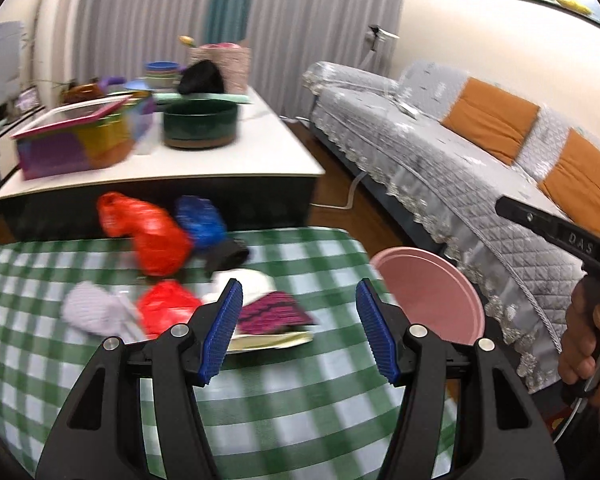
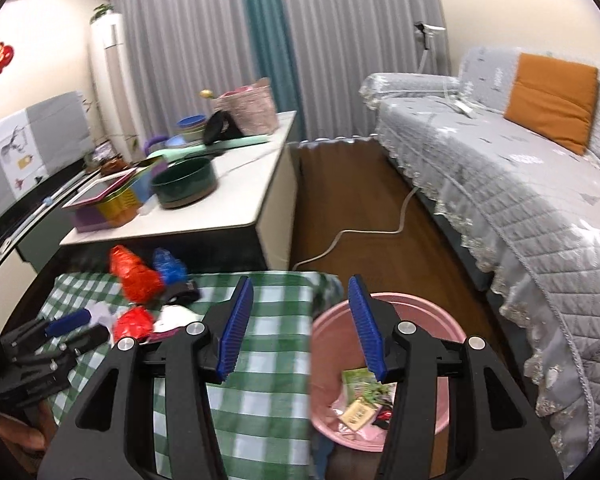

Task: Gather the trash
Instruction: 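Grasp pink-printed black packet with right tool while left tool reaches toward bubble-foam sleeve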

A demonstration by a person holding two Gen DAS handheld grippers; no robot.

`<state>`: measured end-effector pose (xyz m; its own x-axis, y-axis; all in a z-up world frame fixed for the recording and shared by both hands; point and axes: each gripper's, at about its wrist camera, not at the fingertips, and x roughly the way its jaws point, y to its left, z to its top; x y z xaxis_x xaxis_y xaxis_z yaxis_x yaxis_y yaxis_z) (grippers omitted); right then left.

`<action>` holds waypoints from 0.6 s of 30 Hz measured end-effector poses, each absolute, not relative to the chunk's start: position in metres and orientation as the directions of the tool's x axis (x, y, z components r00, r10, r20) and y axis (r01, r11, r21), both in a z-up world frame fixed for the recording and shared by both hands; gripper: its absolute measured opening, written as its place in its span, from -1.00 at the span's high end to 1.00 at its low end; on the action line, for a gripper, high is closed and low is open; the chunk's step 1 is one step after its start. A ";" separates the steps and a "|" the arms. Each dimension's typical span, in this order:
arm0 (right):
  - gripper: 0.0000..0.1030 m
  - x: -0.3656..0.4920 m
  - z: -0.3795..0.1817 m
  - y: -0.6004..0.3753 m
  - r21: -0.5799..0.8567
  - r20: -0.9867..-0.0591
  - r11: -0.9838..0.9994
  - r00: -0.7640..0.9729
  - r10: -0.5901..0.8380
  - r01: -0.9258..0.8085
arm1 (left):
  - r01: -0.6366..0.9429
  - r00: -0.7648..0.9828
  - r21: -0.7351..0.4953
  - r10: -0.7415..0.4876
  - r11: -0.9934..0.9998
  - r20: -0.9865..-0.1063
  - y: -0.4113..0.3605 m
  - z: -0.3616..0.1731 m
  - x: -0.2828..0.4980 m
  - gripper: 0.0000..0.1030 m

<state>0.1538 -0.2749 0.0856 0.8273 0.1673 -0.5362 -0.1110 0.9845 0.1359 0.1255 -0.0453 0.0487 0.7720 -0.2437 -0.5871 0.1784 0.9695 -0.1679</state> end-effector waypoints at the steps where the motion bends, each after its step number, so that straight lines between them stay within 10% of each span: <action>1: 0.02 0.155 0.084 -0.265 0.131 -0.540 0.983 0.823 0.177 -0.126 | 0.158 0.779 -0.171 -0.229 0.973 -0.584 -0.034 0.048 0.124 -0.13; 18: -0.26 0.210 0.021 -0.178 0.206 -0.670 0.942 0.663 0.334 -0.266 | -0.106 0.772 -0.183 -0.035 0.977 -0.634 0.072 -0.016 0.136 -0.13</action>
